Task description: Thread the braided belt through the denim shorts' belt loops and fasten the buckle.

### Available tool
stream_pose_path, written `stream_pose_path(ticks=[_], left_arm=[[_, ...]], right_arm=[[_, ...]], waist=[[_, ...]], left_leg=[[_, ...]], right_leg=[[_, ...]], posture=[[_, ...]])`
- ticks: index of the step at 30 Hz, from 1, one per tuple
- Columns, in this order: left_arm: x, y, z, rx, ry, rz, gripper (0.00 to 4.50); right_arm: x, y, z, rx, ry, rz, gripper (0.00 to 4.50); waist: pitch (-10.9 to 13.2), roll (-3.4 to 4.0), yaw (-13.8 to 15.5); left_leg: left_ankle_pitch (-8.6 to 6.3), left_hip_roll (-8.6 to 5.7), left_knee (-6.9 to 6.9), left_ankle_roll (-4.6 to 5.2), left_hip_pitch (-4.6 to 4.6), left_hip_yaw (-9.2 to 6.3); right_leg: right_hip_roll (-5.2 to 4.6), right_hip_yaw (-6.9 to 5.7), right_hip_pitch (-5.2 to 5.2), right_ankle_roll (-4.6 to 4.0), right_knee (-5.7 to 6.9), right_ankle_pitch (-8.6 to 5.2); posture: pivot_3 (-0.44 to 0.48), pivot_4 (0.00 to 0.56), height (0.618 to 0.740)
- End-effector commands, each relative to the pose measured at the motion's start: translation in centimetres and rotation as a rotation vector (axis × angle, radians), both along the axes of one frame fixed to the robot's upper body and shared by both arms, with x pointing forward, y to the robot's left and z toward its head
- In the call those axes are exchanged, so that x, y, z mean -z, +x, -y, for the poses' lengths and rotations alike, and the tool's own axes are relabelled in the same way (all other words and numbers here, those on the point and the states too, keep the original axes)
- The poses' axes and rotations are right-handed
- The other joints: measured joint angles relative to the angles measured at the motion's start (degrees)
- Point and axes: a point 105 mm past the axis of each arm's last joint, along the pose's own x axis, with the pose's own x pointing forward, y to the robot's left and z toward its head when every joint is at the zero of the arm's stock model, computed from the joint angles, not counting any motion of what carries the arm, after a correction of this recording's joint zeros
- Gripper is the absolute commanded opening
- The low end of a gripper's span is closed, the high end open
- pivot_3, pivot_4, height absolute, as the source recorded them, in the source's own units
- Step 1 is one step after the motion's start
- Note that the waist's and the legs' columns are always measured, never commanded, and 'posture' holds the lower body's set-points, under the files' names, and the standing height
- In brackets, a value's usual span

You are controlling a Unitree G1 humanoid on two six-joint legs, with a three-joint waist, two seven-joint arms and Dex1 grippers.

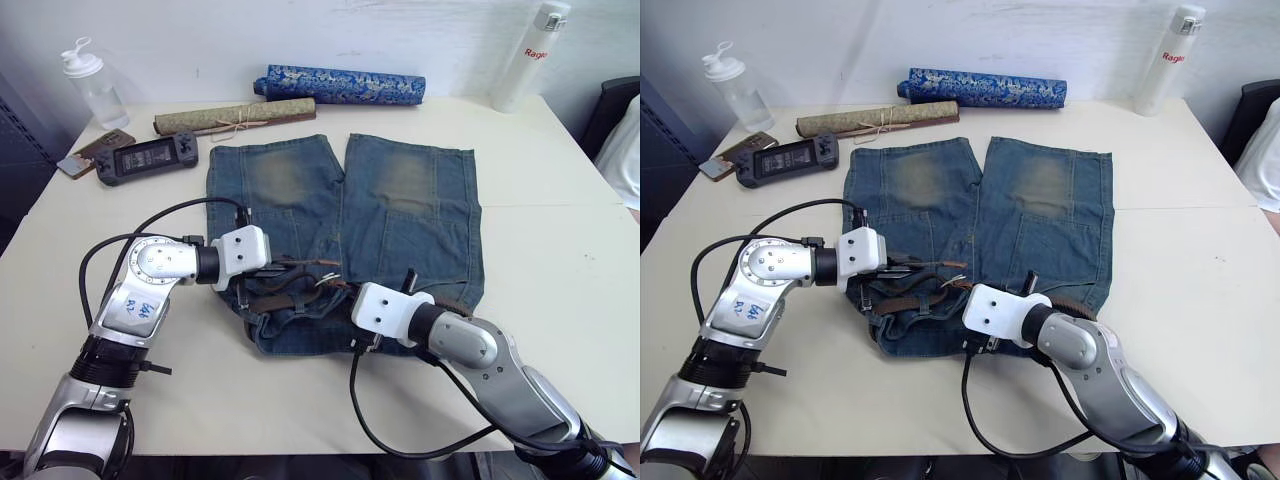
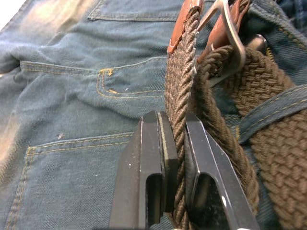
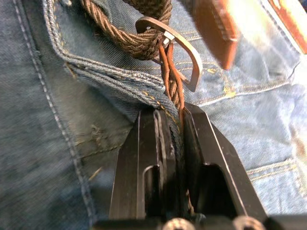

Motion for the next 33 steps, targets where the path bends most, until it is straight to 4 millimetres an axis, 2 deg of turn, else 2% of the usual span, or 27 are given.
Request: stream_pose_path(ticks=[1,13,24,33], left_arm=[[-0.6,0.2,-0.5,-0.008,0.03,0.024,0.0],[-0.6,0.2,-3.8,-0.114,0.101,-0.009,0.0],[0.4,-0.7,-4.5,-0.086,0.182,-0.033,0.0],[0.5,-0.2,-3.4,-0.03,0.216,-0.006,0.0]], right_arm=[[-0.7,0.0,-0.8,-0.042,-0.026,0.056,0.0],[-0.4,1.0,-2.4,-0.107,-0.073,0.057,0.0],[-0.4,1.2,-2.7,-0.131,-0.081,0.065,0.0],[-0.5,0.9,-3.3,-0.167,-0.086,0.08,0.0]], waist=[[0.0,0.0,-0.3],[0.0,0.0,-0.53],[-0.01,-0.01,-1.19],[-0.02,-0.02,-1.79]], left_leg=[[0.0,0.0,0.0,0.0,0.0,0.0],[0.01,0.0,0.0,-0.01,-0.03,-0.01],[0.03,0.01,0.02,-0.05,-0.16,-0.01],[0.04,0.01,0.02,-0.07,-0.21,-0.01]], right_leg=[[0.0,0.0,0.0,0.0,0.0,0.0],[0.01,0.01,-0.11,-0.02,0.14,-0.02],[0.01,0.03,-0.33,-0.09,0.32,-0.07],[0.01,0.03,-0.44,-0.11,0.39,-0.09]], posture=[[0.0,0.15,0.637],[0.0,0.15,0.637],[0.0,0.15,0.637],[0.0,0.15,0.637]])
